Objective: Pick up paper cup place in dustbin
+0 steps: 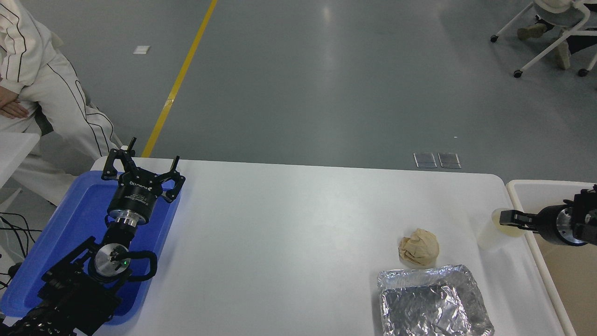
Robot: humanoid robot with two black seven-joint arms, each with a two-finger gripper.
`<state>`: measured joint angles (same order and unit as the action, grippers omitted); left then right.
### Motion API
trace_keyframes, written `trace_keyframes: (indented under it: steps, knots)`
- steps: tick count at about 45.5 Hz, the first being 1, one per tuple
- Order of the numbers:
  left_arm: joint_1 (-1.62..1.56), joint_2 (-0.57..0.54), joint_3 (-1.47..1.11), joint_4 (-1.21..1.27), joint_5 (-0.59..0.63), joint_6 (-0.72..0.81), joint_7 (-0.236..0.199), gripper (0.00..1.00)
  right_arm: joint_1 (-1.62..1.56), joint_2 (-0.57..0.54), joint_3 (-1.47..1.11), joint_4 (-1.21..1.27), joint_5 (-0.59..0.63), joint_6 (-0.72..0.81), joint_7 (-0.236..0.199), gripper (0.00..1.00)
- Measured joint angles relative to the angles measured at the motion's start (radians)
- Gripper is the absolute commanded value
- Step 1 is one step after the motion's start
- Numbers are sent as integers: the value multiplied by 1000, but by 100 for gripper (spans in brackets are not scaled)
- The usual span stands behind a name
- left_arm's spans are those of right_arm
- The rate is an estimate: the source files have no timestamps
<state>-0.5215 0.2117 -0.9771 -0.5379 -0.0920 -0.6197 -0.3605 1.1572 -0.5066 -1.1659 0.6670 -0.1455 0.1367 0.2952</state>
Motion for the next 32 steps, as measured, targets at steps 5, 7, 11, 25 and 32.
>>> trace_keyframes:
  steps: [5,7,11,25,32]
  knots:
    - [0,0,0,0,0,0,0,100,-5,0,4,6,10,2,-4,0]
    - [0,0,0,0,0,0,0,100,-7,0,5,8,13,2,-5,0]
    - [0,0,0,0,0,0,0,100,-11,0,6,11,17,3,-7,0]
    - [0,0,0,0,0,0,0,100,-15,-4,13,21,28,3,-11,0]
    - [0,0,0,0,0,0,0,100,-2,-17,16,29,28,5,-11,0]
